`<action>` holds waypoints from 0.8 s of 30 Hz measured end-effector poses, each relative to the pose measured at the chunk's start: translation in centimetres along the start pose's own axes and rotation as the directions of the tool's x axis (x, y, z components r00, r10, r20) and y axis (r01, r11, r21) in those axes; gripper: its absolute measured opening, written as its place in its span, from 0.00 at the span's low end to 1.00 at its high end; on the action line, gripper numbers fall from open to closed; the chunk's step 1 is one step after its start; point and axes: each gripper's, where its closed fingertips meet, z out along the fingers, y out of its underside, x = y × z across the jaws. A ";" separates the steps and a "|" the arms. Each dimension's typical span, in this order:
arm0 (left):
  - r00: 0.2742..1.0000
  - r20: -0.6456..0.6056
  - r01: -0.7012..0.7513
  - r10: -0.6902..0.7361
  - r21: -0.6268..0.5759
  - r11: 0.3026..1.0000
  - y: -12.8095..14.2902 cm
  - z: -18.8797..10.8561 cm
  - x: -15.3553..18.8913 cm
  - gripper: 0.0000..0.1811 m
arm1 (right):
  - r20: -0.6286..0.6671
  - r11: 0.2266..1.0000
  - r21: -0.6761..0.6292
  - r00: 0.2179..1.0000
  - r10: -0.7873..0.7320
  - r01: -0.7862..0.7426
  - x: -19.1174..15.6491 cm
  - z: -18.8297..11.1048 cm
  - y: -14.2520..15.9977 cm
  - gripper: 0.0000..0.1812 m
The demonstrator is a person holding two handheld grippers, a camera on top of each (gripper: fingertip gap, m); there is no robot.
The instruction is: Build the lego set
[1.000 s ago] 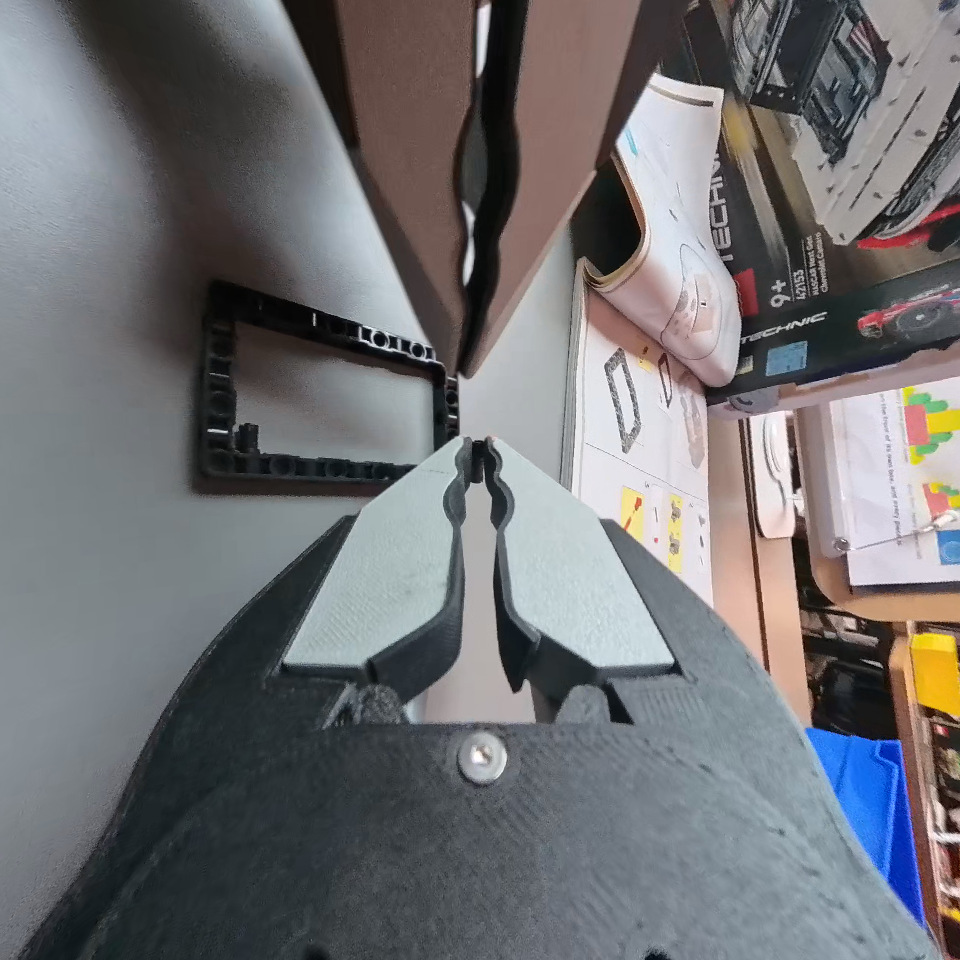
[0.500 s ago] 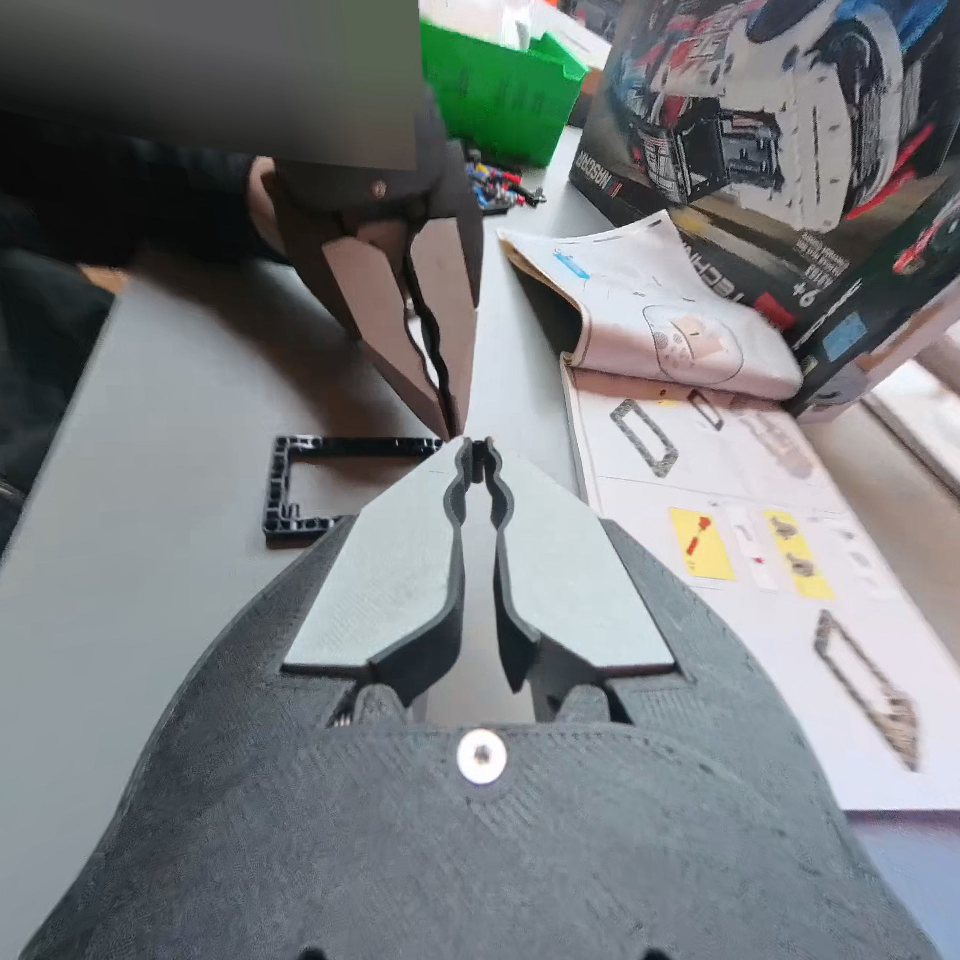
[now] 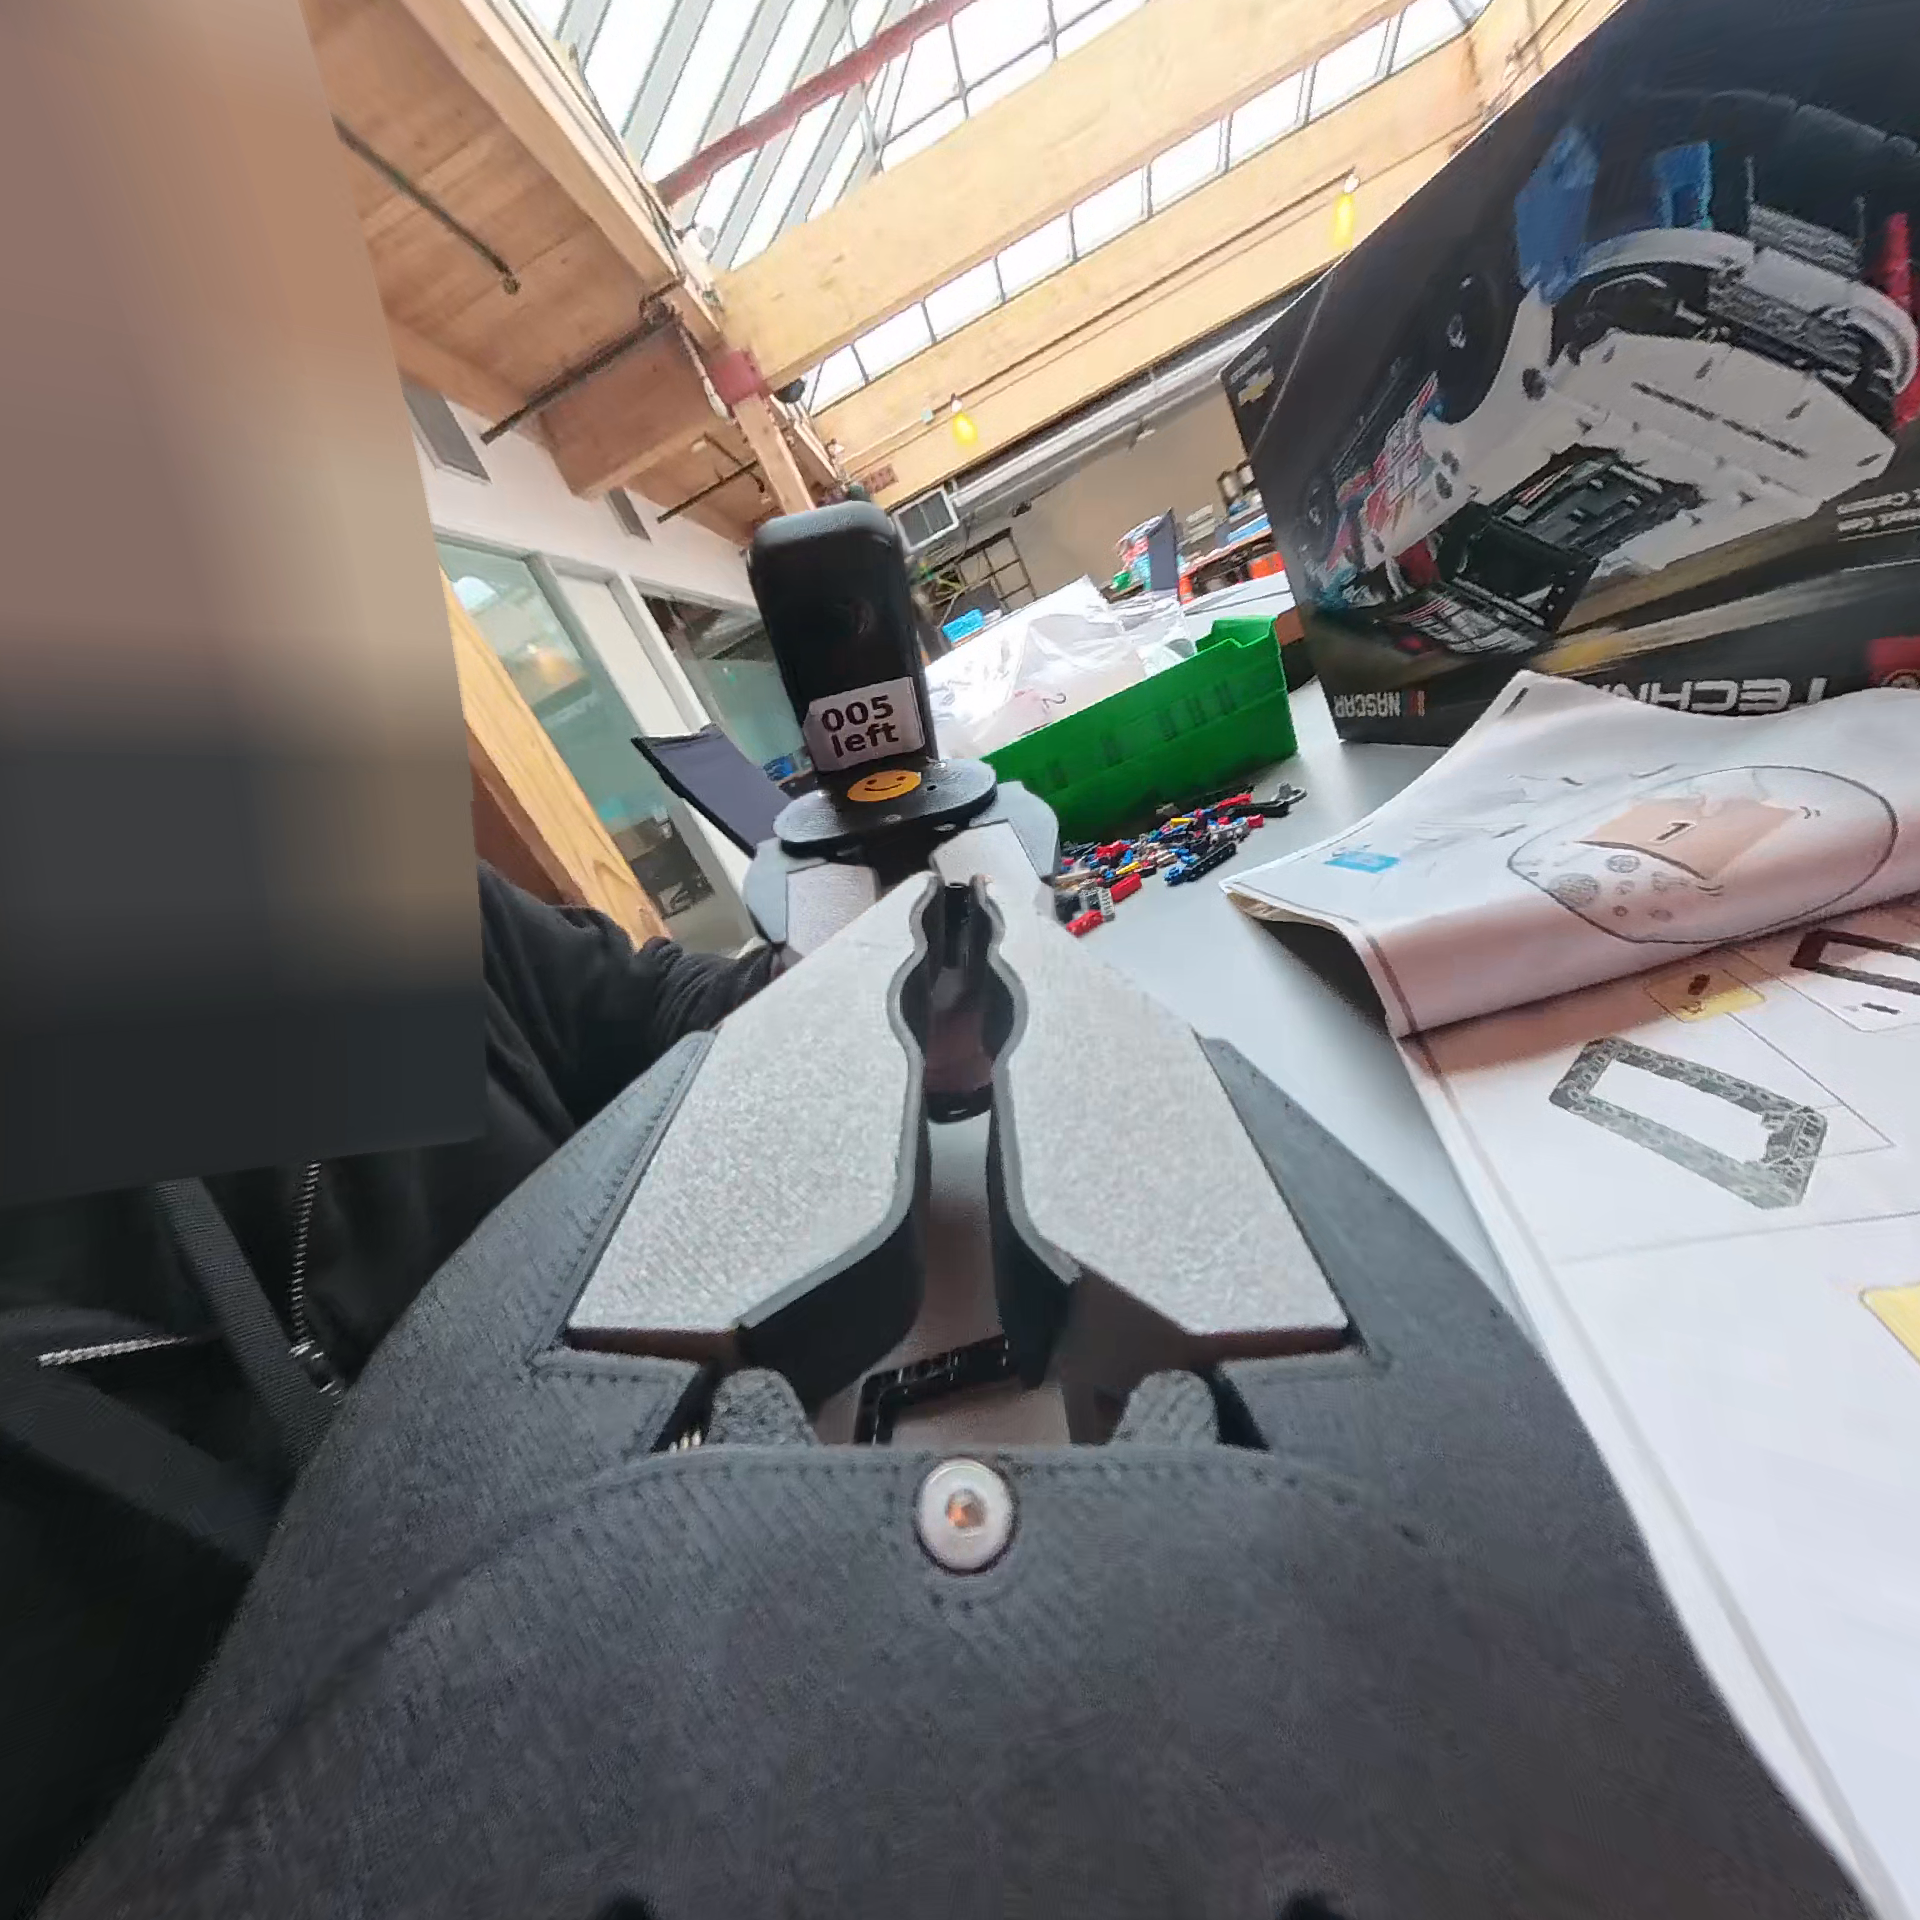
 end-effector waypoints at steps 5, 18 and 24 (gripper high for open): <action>0.998 0.036 0.042 -0.044 0.047 0.998 -0.6 -0.5 -0.8 0.08 | -0.093 0.996 -0.037 0.992 -0.088 0.085 0.5 1.1 0.9 0.00; 0.979 0.181 -0.085 0.088 -0.025 0.996 -0.4 -1.3 -1.6 0.00 | -0.189 0.961 -0.104 0.943 -0.274 0.258 0.4 1.7 1.3 0.00; 0.990 0.129 -0.059 0.065 -0.047 0.997 0.6 -0.5 -1.6 0.00 | -0.207 0.951 -0.163 0.933 -0.294 0.263 1.0 1.4 2.2 0.00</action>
